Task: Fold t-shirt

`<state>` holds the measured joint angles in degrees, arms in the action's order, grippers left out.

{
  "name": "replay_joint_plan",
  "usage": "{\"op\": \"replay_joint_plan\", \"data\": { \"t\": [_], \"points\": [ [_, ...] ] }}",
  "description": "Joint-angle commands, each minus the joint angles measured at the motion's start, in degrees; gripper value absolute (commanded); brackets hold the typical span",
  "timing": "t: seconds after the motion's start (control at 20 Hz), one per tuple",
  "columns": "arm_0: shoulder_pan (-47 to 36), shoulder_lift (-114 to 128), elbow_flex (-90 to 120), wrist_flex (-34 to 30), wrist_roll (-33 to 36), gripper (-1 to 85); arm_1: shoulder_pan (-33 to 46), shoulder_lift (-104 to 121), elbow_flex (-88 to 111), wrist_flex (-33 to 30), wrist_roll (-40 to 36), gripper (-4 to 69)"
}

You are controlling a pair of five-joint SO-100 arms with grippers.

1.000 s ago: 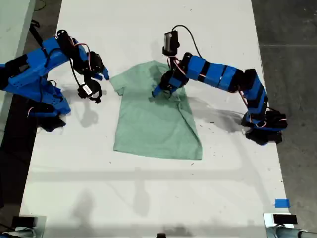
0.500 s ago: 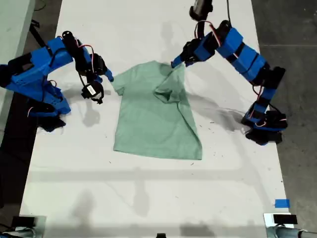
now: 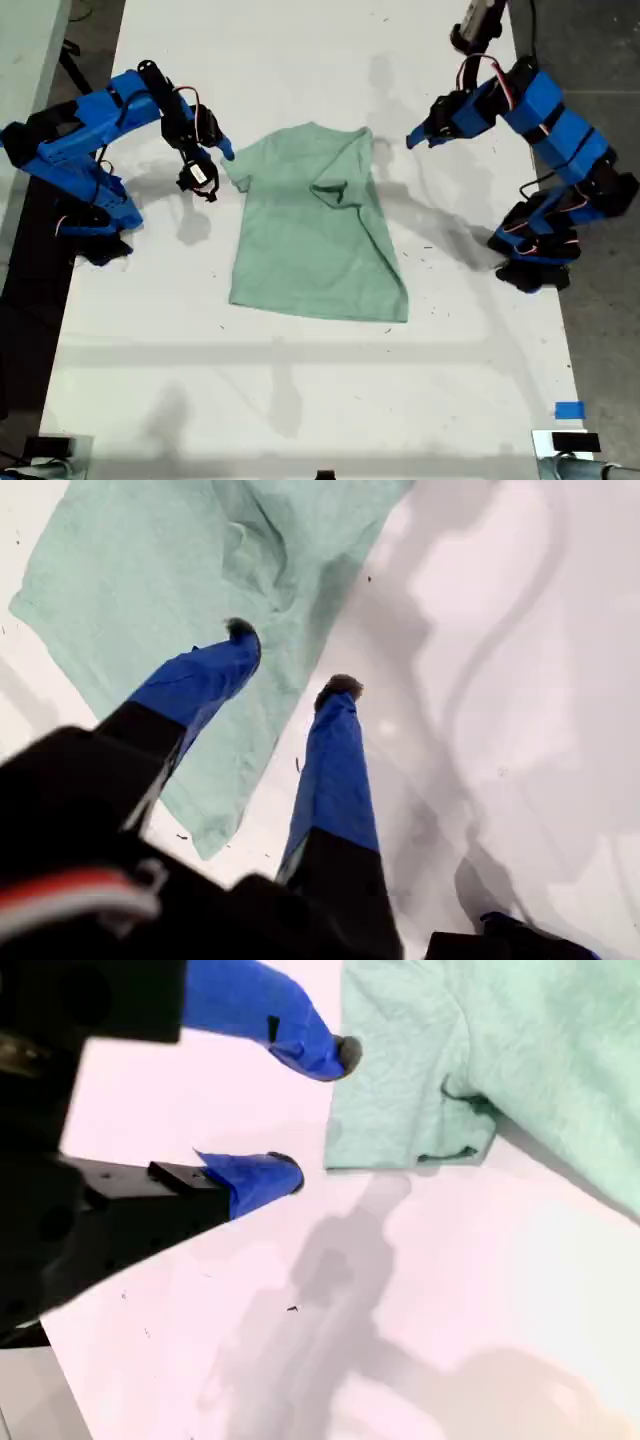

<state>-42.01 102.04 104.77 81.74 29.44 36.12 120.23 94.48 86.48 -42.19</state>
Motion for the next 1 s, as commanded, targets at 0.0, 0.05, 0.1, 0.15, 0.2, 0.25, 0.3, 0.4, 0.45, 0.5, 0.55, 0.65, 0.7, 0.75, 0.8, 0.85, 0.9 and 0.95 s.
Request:
{"op": "replay_joint_plan", "data": {
  "t": [0.0, 0.05, 0.1, 0.15, 0.2, 0.25, 0.3, 0.4, 0.45, 0.5, 0.55, 0.65, 0.7, 0.75, 0.8, 0.85, 0.9, 0.95],
  "points": [
    [-2.0, -5.3, -5.2, -2.7, 1.1, 19.8, -1.1, 7.7, 4.1, -2.9, 1.8, 15.1],
    [-2.5, -8.2, -6.5, -3.0, 1.1, 20.0, -1.6, 9.1, 5.2, -2.9, 2.3, 14.6],
    [-2.7, -11.1, -7.6, -3.5, 1.4, 20.1, -2.0, 10.2, 6.1, -2.9, 2.7, 14.2],
    [-3.2, -13.4, -8.3, -4.2, 1.4, 20.2, -2.5, 11.2, 6.9, -2.9, 3.1, 13.8],
    [-3.6, -15.2, -8.5, -5.4, 1.4, 20.2, -2.9, 12.1, 7.7, -2.9, 3.5, 13.7],
    [-4.1, -16.6, -8.4, -6.3, 1.4, 20.2, -3.3, 13.1, 8.4, -2.9, 3.9, 13.7],
    [-4.7, -18.1, -8.4, -7.3, 1.4, 20.2, -3.7, 14.0, 9.1, -2.9, 4.2, 13.6],
    [-5.8, -21.6, -8.5, -9.1, 1.4, 20.3, -4.4, 16.1, 10.5, -2.8, 4.9, 13.5],
    [-6.3, -23.2, -8.6, -10.0, 1.4, 20.4, -4.7, 17.1, 11.0, -2.7, 5.2, 13.4],
    [-6.9, -25.0, -8.7, -10.9, 1.4, 20.7, -4.9, 18.1, 11.7, -2.7, 5.4, 13.4],
    [-7.5, -27.2, -9.5, -11.2, 1.3, 20.8, -5.2, 19.1, 12.2, -2.7, 5.7, 13.3],
    [-8.4, -31.9, -11.8, -11.1, 1.4, 20.8, -5.4, 20.8, 13.4, -2.7, 6.1, 13.3],
    [-8.9, -34.3, -14.1, -9.2, 1.5, 19.0, -5.4, 21.7, 14.2, -2.7, 6.2, 13.3],
    [-9.1, -35.4, -15.5, -8.3, 1.7, 13.2, -5.4, 22.6, 14.8, -2.7, 6.5, 13.3],
    [-9.4, -35.8, -15.8, -8.1, 1.8, 6.4, -5.4, 23.6, 15.5, -2.8, 6.6, 13.2],
    [-9.4, -35.7, -16.0, -8.3, 2.4, 0.0, -5.4, 24.3, 16.0, -2.9, 6.8, 13.1],
    [-9.4, -35.7, -16.0, -8.3, 2.2, 0.0, -5.6, 25.0, 16.4, -3.0, 6.9, 13.0],
    [-9.4, -35.2, -16.0, -8.2, 2.1, 0.0, -5.8, 25.7, 16.9, -3.0, 7.1, 13.0]
  ]
}}
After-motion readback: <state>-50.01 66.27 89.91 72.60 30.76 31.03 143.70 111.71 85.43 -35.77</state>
